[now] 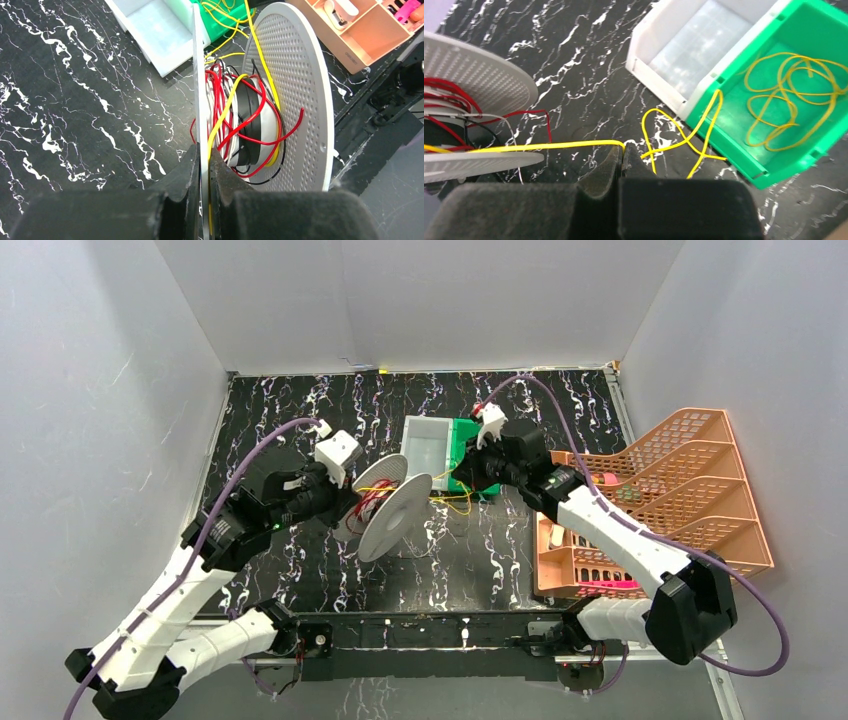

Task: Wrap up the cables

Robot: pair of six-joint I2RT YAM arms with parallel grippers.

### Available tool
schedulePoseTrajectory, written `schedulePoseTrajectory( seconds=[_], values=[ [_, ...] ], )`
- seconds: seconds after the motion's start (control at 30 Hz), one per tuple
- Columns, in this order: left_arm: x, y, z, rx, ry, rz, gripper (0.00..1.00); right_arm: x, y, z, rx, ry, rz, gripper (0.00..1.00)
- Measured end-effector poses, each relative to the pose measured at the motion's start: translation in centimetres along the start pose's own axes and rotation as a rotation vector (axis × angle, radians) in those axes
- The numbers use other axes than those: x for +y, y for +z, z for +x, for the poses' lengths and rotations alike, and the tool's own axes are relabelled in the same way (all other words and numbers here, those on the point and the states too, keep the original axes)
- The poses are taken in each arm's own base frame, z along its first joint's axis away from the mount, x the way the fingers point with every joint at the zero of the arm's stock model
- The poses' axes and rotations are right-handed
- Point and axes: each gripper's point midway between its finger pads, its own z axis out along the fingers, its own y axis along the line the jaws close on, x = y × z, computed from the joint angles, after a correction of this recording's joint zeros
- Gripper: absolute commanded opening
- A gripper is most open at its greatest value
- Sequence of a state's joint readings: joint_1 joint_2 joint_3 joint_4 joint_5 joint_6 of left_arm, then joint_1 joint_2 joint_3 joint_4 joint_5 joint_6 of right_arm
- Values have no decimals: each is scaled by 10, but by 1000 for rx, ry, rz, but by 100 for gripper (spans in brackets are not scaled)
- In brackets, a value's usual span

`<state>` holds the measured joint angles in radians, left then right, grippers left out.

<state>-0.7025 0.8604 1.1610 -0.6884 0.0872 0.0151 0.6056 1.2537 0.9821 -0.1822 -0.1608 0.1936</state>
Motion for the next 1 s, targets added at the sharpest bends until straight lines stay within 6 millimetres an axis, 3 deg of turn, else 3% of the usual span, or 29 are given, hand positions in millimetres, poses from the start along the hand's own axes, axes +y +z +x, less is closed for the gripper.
schedulePoseTrajectory(
  seconds=[0.27,0.47,0.57,0.73,1.0],
  values=[
    [-6,-20,-21,-39,-12,25,0,23,7,18,-79,59,-174,0],
    [-9,-27,-23,-29,-28,32,0,37,7,33,-95,83,-294,18],
    [-9,-31,-33,-52,-33,32,0,34,7,31,-104,85,-290,28],
    [-14,-51,-59,-144,-33,49,0,11,6,35,-103,102,-200,45],
    [-12,-61,-77,-192,-34,32,0,6,-15,22,-173,92,-133,50]
  ],
)
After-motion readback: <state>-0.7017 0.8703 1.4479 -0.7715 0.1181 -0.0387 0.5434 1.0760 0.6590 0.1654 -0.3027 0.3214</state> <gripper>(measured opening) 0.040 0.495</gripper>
